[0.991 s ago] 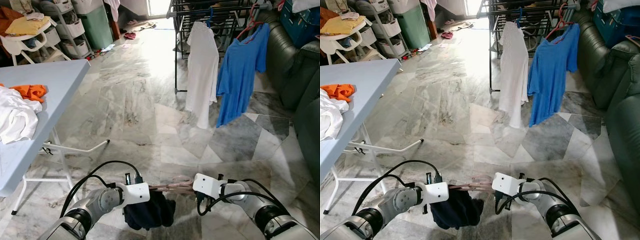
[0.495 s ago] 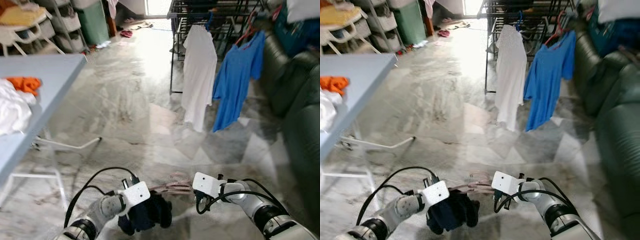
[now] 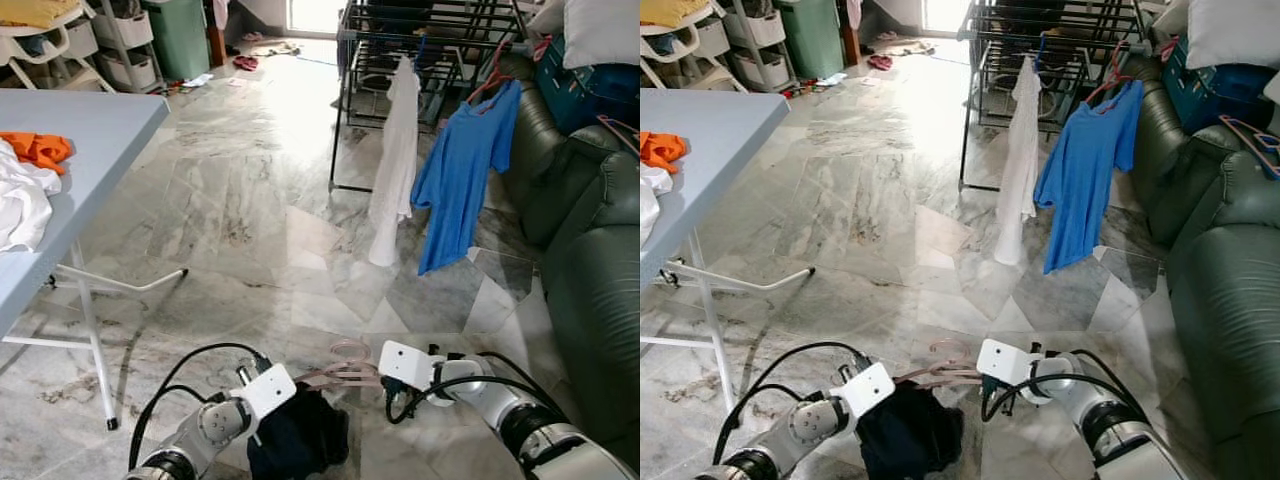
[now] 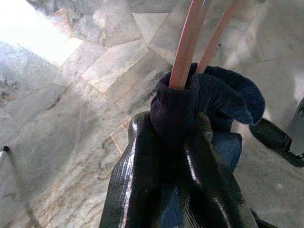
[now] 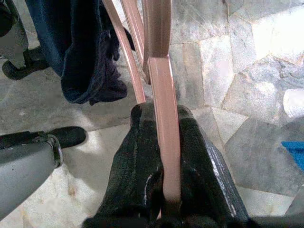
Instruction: Hang hanger
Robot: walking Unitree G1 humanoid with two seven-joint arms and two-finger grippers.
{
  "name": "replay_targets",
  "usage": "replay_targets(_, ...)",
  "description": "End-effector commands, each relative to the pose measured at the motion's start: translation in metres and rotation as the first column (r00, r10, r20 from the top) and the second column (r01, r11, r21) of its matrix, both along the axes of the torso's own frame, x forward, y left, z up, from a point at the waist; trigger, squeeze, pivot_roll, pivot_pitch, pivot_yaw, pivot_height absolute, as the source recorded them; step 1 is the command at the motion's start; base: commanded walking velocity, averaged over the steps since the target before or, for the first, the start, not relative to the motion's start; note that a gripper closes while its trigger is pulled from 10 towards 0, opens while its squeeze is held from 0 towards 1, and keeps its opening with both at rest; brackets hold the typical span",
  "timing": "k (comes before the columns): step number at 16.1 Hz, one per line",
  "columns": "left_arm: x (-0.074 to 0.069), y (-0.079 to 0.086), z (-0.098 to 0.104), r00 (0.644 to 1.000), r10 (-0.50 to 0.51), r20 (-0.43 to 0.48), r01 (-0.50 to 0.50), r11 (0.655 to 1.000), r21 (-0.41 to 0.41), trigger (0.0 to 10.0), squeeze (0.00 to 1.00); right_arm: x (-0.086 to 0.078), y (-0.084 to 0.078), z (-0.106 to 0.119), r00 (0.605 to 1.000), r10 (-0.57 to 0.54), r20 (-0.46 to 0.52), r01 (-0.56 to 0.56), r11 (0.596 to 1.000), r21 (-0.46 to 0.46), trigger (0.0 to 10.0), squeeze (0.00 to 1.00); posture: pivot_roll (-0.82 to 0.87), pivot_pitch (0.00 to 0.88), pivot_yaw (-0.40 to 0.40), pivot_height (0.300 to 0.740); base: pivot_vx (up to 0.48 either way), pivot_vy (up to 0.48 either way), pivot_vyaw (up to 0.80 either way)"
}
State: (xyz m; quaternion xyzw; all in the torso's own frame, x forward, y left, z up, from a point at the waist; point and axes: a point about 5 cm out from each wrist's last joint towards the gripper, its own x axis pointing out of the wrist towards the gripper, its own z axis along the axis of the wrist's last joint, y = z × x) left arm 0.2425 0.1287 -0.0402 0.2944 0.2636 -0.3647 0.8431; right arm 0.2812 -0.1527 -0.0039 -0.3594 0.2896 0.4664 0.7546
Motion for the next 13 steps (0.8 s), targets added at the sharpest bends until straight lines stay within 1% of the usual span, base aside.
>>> replay_targets(1, 0.014, -0.016, 0.016, 0.996, -0.031, 0.083, 0.038, 0.996, -0.078, 10.0, 0.0, 0.004, 0.018, 0.004, 1.0, -0.009, 0.017, 0.008, 0.996, 0.089, 0.0, 0.0, -0.12, 0.0, -0.026, 0.74, 0.0, 0.0, 0.0)
replay_targets(3, 0.023, -0.015, 0.025, 0.99, -0.051, 0.134, 0.062, 0.995, -0.08, 10.0, 0.0, 0.005, 0.017, 0.005, 0.999, -0.034, 0.026, 0.031, 0.994, 0.109, 0.0, 0.0, -0.13, 0.0, -0.01, 0.74, 0.0, 0.0, 0.0)
replay_targets(5, 0.035, -0.015, 0.038, 0.976, -0.07, 0.206, 0.087, 0.994, -0.072, 10.0, 0.0, 0.007, 0.017, 0.008, 0.996, -0.07, 0.049, 0.063, 0.988, 0.14, 0.0, 0.0, -0.13, 0.0, 0.002, 0.74, 0.0, 0.0, 0.0)
replay_targets(7, 0.047, -0.016, 0.051, 0.954, -0.09, 0.286, 0.108, 0.993, -0.048, 10.0, 0.0, 0.011, 0.018, 0.011, 0.988, -0.122, 0.093, 0.105, 0.981, 0.166, 0.0, 0.0, -0.13, 0.0, 0.01, 0.74, 0.0, 0.0, 0.0)
replay_targets(8, 0.051, -0.015, 0.055, 0.947, -0.088, 0.31, 0.106, 0.994, -0.041, 10.0, 0.0, 0.012, 0.019, 0.012, 0.985, -0.136, 0.107, 0.116, 0.978, 0.172, 0.0, 0.0, -0.13, 0.0, 0.013, 0.74, 0.0, 0.0, 0.0)
replay_targets(10, 0.063, -0.015, 0.068, 0.923, -0.1, 0.372, 0.114, 0.993, -0.016, 10.0, 0.0, 0.018, 0.025, 0.017, 0.971, -0.188, 0.15, 0.154, 0.965, 0.215, 0.0, 0.0, -0.14, 0.0, 0.024, 0.74, 0.0, 0.0, 0.0)
replay_targets(13, 0.067, -0.017, 0.074, 0.908, -0.114, 0.404, 0.127, 0.992, -0.007, 10.0, 0.0, 0.02, 0.029, 0.018, 0.968, -0.197, 0.156, 0.159, 0.961, 0.225, 0.0, 0.0, -0.14, 0.0, 0.031, 0.74, 0.0, 0.0, 0.0)
